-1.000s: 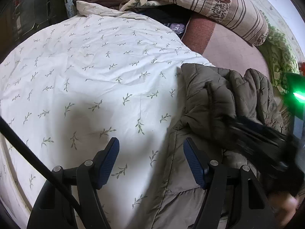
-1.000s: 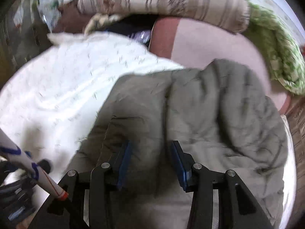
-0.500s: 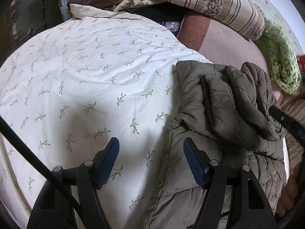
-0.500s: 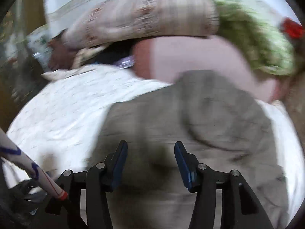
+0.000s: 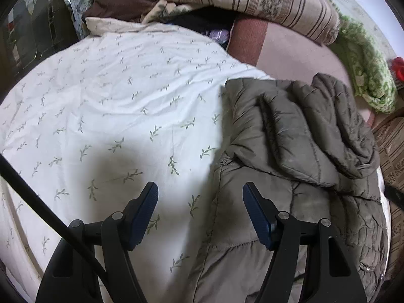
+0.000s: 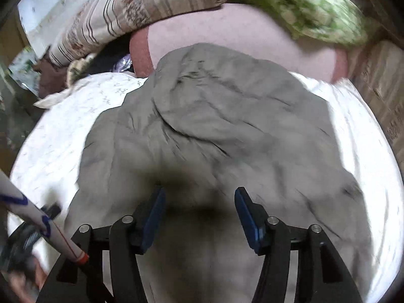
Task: Fold large clothes
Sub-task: 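Press and smooth the folded hood with the right tool, then grasp the jacket hem with both tools and lift it toward the hood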
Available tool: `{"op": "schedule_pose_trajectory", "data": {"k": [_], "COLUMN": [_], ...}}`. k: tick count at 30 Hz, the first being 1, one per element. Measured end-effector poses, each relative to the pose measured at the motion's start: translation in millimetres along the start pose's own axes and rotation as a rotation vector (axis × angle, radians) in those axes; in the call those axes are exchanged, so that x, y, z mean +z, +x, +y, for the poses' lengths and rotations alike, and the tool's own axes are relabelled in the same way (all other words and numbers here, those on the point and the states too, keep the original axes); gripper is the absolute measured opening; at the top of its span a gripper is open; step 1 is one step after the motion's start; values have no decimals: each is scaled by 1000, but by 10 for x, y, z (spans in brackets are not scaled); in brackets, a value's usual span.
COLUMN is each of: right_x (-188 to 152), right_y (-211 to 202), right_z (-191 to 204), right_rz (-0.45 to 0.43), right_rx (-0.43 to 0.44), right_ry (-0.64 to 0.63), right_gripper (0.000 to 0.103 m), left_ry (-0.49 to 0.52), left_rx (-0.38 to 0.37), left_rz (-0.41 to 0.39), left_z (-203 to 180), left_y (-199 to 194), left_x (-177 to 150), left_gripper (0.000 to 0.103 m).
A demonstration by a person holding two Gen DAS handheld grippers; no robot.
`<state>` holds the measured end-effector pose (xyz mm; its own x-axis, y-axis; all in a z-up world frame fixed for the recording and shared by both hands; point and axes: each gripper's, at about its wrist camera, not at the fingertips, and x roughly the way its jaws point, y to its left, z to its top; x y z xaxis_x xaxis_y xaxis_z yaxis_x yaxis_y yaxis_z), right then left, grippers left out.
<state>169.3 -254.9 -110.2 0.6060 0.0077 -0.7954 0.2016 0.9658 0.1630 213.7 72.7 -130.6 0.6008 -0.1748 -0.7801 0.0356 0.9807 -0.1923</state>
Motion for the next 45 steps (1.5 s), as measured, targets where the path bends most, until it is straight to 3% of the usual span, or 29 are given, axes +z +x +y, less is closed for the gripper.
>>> {"op": "schedule_pose_trajectory", "data": {"k": [8,11,14,18,19,24,28,31,34,40,42,45], "right_x": [-902,-1215,-1459,-1635,-1672,-1760,-1776,-1783,-1797,-1876,-1955,-2090], "right_y": [-1178,-1442,-1513,-1360,-1300,-967,-763,-601,-511,-498,-525,-582], "right_z": [-1383,-1796,-2205,-2559,-2633,-2824,-2885,-2924,-2947,-2899,-2844,-2747], "right_rz": [-34,-48,-52,-43,-41,-23,-12,15,26,67,94,125], "right_rx": [-34,-55,-65,-58,-49,60,141,213,317,440,477,478], "right_ry": [189,264,351,426,442,515,567,596,622,630,620,594], "right_gripper": [70,73,73,74,74,74,74,74,76,76,75,68], "left_ry": [8,-15,-10,-4,-11,-96,-157,-179,-220,-201,-229,-236], "left_rx": [5,-34,-61,-26,-45,-225,-286,-336,-520,-522,-557,-592], "left_rz": [-183,-201,-150,-40,-3,168,260,275,326,329,340,328], "left_z": [111,229,389,542,579,673,693,663,565,459,497,520], "left_y": [-786,-1144,-1322,-1192,-1115,-711,-428,-386,-416,-515,-556,-654], "left_x": [-310,-486,-658,-794,-835,-974,-1062,-1124,-1202,-1501,-1645,-1768], "left_gripper": [69,69,70,70,70,70,70,70,70,70,70,70]}}
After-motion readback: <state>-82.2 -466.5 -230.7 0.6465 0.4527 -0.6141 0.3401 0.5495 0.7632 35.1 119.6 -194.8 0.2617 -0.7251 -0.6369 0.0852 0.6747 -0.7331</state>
